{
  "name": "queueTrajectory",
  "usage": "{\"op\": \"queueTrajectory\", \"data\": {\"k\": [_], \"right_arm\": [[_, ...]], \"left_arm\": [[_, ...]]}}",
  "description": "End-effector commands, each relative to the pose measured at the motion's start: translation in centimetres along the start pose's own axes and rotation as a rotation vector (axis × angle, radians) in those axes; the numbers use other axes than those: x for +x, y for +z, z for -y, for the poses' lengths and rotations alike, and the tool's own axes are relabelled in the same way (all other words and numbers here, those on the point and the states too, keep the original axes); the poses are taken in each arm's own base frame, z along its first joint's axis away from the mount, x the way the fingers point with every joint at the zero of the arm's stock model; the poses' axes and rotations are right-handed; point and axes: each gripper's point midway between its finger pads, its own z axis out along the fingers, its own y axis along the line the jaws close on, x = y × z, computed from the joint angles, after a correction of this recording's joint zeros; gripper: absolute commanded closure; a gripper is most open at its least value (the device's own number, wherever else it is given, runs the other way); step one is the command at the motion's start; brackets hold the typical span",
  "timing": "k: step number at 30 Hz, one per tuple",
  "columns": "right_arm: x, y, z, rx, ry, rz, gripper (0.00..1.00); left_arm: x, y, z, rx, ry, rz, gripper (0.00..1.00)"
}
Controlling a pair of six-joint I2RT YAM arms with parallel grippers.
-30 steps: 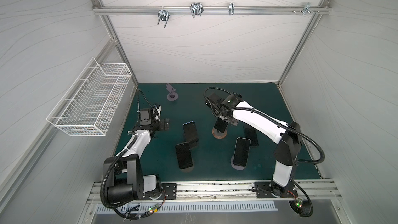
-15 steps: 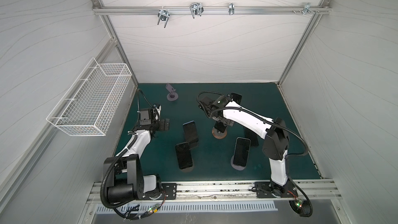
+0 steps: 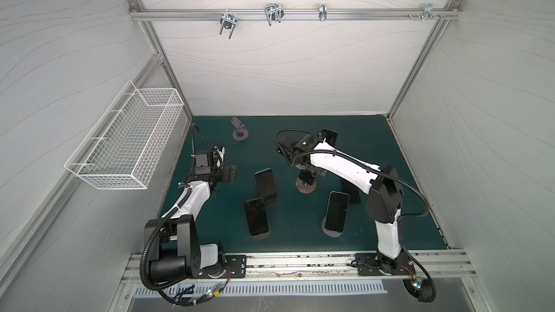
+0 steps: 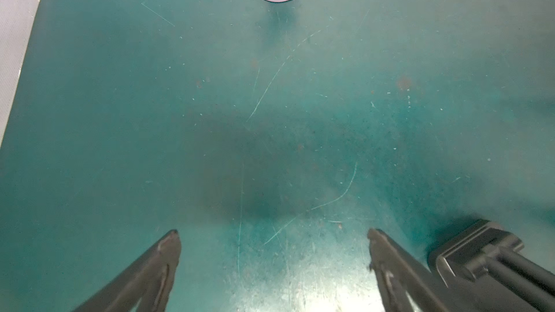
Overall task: Remove the phone from the phone stand
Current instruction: 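Close the right gripper on the pink-cased phone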
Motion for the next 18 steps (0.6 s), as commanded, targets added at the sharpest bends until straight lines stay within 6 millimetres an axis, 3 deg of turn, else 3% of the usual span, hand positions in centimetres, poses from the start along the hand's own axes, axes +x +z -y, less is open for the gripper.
{"op": "queueTrajectory", "data": {"k": [1, 12, 18], "right_arm": [[0.8, 0.4, 0.8, 0.057, -0.017, 0.004, 0.01], [1.9, 1.3, 0.6, 0.087, -0.013, 0.005, 0.03], [2.1, 1.5, 0.4, 0.078, -0.003, 0.002, 0.11]], "left_arm": [[-1.9, -0.6, -0.3, -0.012, 0.009, 0.063, 0.01], [-1.9, -0.5, -0.3, -0.011, 0.009, 0.063, 0.02], [-1.9, -0.5, -0.3, -0.011, 0.009, 0.063, 0.02]]}}
